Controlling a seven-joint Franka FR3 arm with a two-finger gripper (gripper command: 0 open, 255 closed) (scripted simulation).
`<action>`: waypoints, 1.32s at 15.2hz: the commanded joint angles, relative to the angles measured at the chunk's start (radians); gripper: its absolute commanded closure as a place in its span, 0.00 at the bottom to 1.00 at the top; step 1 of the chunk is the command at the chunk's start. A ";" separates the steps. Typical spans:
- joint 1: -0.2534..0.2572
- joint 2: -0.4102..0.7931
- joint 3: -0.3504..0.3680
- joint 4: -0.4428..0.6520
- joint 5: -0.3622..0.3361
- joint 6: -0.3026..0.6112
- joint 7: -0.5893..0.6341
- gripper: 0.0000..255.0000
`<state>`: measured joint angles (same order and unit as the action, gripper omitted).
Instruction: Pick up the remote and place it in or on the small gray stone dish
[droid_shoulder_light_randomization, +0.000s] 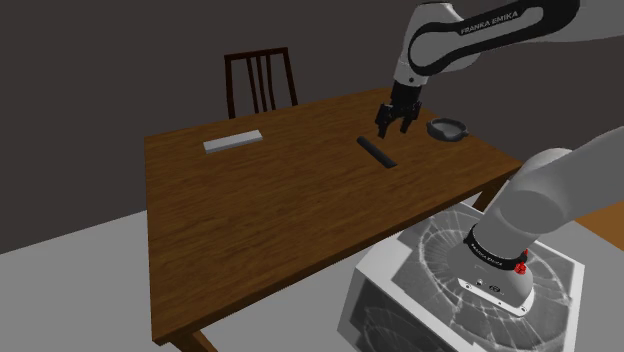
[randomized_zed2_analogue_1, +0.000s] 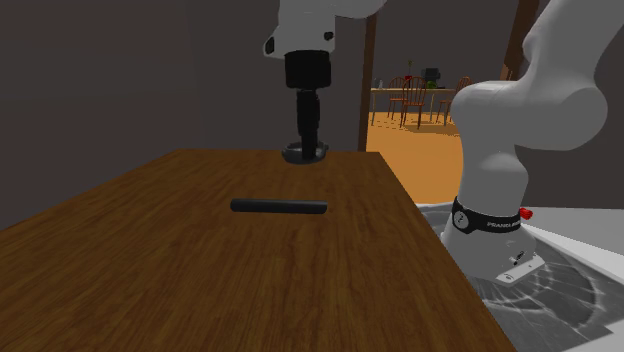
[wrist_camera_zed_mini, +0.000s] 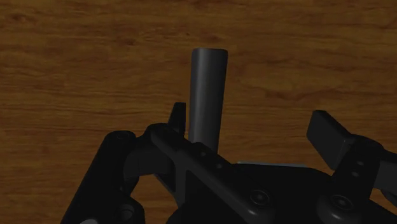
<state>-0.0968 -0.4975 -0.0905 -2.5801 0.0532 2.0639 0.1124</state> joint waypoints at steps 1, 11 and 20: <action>-0.008 0.061 -0.008 -0.016 0.001 0.086 0.004 0.00; -0.018 0.274 -0.035 -0.033 0.026 0.329 -0.008 0.00; -0.014 0.303 -0.035 -0.044 0.035 0.370 -0.014 0.00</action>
<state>-0.1106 -0.1945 -0.1255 -2.6245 0.0885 2.4333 0.0985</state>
